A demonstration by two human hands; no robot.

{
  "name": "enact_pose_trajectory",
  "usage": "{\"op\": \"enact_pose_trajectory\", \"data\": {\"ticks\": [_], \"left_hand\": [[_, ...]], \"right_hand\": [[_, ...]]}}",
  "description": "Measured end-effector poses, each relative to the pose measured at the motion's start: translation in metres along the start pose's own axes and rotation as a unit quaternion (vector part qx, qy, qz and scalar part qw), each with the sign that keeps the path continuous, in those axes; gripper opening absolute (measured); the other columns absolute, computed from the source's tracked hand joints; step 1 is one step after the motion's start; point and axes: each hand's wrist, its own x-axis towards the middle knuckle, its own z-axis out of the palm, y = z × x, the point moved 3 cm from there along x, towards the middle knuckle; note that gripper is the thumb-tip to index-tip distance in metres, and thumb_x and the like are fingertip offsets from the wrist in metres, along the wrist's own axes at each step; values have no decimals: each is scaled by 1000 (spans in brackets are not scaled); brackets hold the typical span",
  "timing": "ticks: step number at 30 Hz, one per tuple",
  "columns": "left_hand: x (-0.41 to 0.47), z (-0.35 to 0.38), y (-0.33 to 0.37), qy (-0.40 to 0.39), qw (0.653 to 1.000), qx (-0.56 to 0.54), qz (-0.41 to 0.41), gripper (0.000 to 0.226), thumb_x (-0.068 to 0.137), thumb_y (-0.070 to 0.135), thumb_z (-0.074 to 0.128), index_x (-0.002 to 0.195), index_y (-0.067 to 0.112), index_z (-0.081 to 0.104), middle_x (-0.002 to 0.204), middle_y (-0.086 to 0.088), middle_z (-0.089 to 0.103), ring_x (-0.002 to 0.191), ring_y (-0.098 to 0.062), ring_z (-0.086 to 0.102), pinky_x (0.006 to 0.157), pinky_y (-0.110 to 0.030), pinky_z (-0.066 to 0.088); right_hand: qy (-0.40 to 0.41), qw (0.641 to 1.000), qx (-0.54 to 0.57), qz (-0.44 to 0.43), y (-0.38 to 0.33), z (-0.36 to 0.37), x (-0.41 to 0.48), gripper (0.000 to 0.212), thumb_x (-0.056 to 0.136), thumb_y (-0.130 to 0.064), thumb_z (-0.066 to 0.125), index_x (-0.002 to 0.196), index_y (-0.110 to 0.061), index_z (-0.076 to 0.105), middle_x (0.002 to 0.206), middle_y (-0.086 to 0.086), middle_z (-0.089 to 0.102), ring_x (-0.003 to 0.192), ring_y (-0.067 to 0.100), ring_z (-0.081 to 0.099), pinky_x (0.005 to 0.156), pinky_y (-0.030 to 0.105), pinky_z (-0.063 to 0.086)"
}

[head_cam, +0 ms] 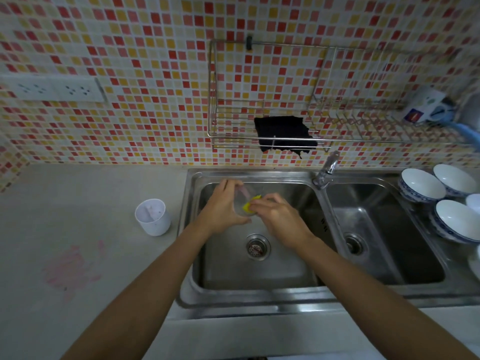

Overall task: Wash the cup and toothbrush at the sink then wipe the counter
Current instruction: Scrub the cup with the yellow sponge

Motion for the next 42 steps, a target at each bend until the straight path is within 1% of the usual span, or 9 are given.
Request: {"op": "enact_pose_trajectory", "data": {"ticks": [4,8,12,16,20,23,26,33,42], "left_hand": [[5,-14,-9,-13,999,28,24,85,57,29,88,127,11,44,123,-3,43,113,-14,44,98,-25,38],[8,-20,-15,-22,996,79,46,87,57,36,87,132,16,46,129,-1,48,123,-19,43,106,-37,33],[12,-27,-17,-32,996,47,67,88,56,30,88,133,15,47,130,-1,48,122,-20,43,102,-32,38],[12,-35,-27,-51,995,53,69,89,56,29,88,135,19,47,132,1,47,124,-19,41,104,-35,38],[10,-29,-25,-102,991,45,76,89,59,24,89,136,18,45,138,-1,44,128,-18,38,109,-33,34],[15,-30,-22,-99,992,38,73,90,58,24,88,137,17,45,135,0,45,126,-18,41,107,-34,36],[21,-33,-23,-96,992,40,70,88,58,24,88,135,18,47,132,0,46,123,-18,43,105,-35,39],[30,-15,-8,-116,990,52,55,91,62,25,86,141,19,41,142,1,40,132,-17,35,109,-29,31],[47,2,8,-96,993,-64,-14,86,62,25,87,135,23,41,132,8,51,123,-9,46,100,-26,39]], "right_hand": [[-42,993,84,73,-6,4,8,33,91,-9,59,119,-24,68,108,0,70,101,18,57,79,7,32],[-69,998,2,4,-15,14,23,37,82,-4,64,112,-26,70,112,-4,70,100,22,61,83,29,47],[-20,995,-100,4,-12,10,29,50,63,-2,79,105,-29,71,112,-12,69,98,20,62,74,29,43],[17,999,3,38,-28,13,19,41,72,0,76,106,-23,73,102,-7,74,85,23,65,74,10,37],[-28,996,-84,-24,-32,22,27,38,66,-1,75,97,-25,71,103,-6,72,88,24,64,68,32,52],[-13,989,-143,-23,-21,16,31,43,61,-6,79,98,-25,71,104,-8,70,92,22,63,69,32,46],[11,996,-85,-5,-17,10,24,48,61,1,78,100,-27,74,105,-11,72,87,21,65,71,27,46],[-43,993,-96,-55,9,5,24,48,64,-3,77,104,-29,70,108,-6,70,94,20,63,69,29,47],[10,994,-63,-91,54,-4,16,40,68,-12,81,105,-22,70,106,-10,69,96,20,58,81,29,52]]}}
